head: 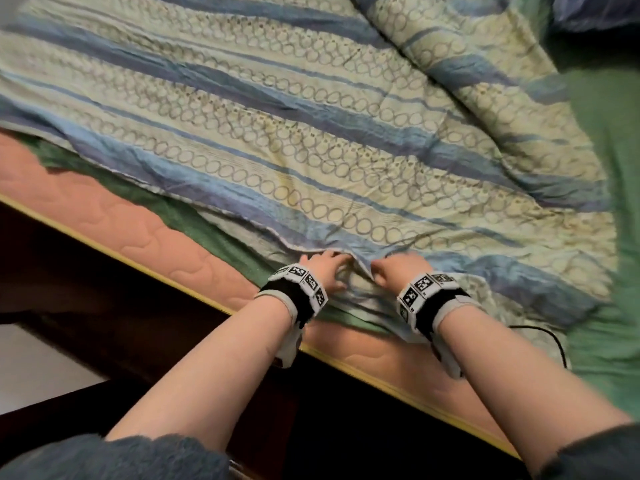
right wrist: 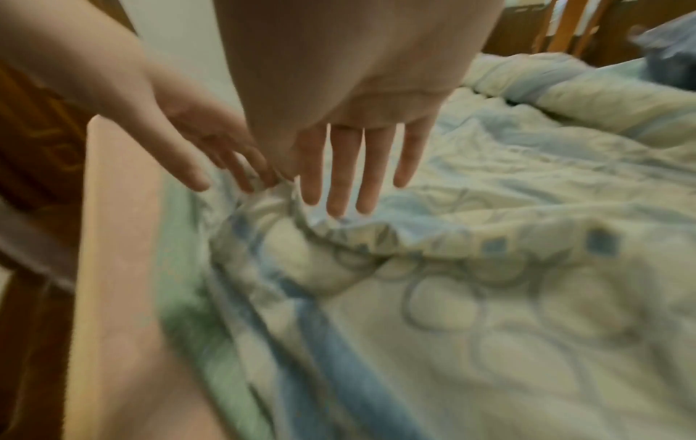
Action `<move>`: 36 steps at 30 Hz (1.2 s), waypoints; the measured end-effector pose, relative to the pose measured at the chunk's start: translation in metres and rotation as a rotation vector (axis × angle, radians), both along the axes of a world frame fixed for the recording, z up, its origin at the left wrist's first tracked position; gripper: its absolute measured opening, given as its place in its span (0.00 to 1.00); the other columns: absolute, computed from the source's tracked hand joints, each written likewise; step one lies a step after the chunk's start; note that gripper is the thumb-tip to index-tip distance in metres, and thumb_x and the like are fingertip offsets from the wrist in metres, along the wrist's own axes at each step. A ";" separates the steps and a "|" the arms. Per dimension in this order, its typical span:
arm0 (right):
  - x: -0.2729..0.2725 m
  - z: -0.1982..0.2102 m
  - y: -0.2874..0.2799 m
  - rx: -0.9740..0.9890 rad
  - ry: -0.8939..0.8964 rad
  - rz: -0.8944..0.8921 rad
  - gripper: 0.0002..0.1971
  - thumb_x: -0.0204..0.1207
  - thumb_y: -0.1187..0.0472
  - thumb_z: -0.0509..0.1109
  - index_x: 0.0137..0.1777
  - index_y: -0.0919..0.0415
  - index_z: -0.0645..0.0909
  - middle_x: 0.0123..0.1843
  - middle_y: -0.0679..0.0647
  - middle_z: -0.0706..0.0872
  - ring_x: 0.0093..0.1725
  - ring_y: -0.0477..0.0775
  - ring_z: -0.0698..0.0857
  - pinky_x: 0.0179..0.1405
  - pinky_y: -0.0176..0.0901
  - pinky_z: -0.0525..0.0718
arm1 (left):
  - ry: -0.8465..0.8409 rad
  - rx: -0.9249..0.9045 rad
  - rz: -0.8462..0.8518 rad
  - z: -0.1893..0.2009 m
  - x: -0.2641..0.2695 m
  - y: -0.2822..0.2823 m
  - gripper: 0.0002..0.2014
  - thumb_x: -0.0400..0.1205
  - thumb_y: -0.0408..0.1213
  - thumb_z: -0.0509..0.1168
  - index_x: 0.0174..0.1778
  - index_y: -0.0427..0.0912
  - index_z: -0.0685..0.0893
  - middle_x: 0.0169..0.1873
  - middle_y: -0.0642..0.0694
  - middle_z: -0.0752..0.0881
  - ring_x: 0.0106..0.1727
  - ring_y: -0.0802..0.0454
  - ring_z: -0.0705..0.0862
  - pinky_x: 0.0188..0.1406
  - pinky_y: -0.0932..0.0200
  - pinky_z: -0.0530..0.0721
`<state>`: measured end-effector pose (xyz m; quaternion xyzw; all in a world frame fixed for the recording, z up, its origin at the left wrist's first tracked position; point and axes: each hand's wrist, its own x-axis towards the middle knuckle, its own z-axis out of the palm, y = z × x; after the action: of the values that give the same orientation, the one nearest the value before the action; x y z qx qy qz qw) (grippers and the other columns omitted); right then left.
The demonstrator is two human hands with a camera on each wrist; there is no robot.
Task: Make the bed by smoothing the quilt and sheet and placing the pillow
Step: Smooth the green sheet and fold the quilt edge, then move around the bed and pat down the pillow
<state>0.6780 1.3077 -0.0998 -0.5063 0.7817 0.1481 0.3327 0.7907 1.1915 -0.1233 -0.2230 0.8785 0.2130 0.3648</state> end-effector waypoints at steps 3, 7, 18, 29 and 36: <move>-0.017 0.025 -0.005 -0.220 0.096 -0.145 0.14 0.82 0.58 0.56 0.63 0.56 0.79 0.63 0.58 0.85 0.64 0.60 0.81 0.61 0.47 0.73 | 0.199 -0.055 0.136 0.019 -0.021 -0.006 0.20 0.84 0.43 0.58 0.73 0.48 0.72 0.73 0.46 0.77 0.73 0.46 0.76 0.73 0.47 0.69; -0.021 0.054 -0.015 -0.395 0.170 -0.217 0.15 0.80 0.60 0.58 0.65 0.56 0.76 0.59 0.59 0.87 0.62 0.60 0.82 0.62 0.50 0.71 | 0.336 -0.129 0.153 0.056 -0.034 -0.025 0.18 0.85 0.42 0.56 0.71 0.48 0.74 0.70 0.46 0.78 0.70 0.45 0.78 0.71 0.49 0.69; 0.007 0.216 -0.114 -0.636 0.255 -0.089 0.13 0.82 0.59 0.57 0.63 0.56 0.77 0.55 0.62 0.89 0.58 0.63 0.83 0.66 0.50 0.69 | 0.564 -0.366 0.165 0.225 0.026 -0.112 0.18 0.82 0.40 0.60 0.70 0.47 0.76 0.72 0.46 0.73 0.72 0.44 0.74 0.70 0.46 0.67; 0.145 0.295 -0.299 -0.858 0.236 0.118 0.14 0.82 0.61 0.55 0.57 0.59 0.82 0.52 0.62 0.90 0.56 0.62 0.85 0.66 0.46 0.66 | 0.566 -0.613 0.178 0.318 0.159 -0.259 0.19 0.82 0.38 0.59 0.70 0.48 0.75 0.75 0.44 0.71 0.75 0.44 0.71 0.72 0.46 0.66; 0.306 0.305 -0.458 -0.904 -0.057 0.066 0.14 0.79 0.63 0.57 0.62 0.59 0.76 0.49 0.62 0.90 0.55 0.61 0.86 0.66 0.48 0.68 | 0.579 -0.577 0.554 0.330 0.305 -0.380 0.23 0.80 0.36 0.61 0.73 0.40 0.69 0.73 0.41 0.71 0.71 0.40 0.75 0.68 0.46 0.71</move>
<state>0.9844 0.8494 0.2049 -0.6293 0.7418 -0.2115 0.0946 1.0954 0.8110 0.2068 -0.4717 0.8747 0.1034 -0.0409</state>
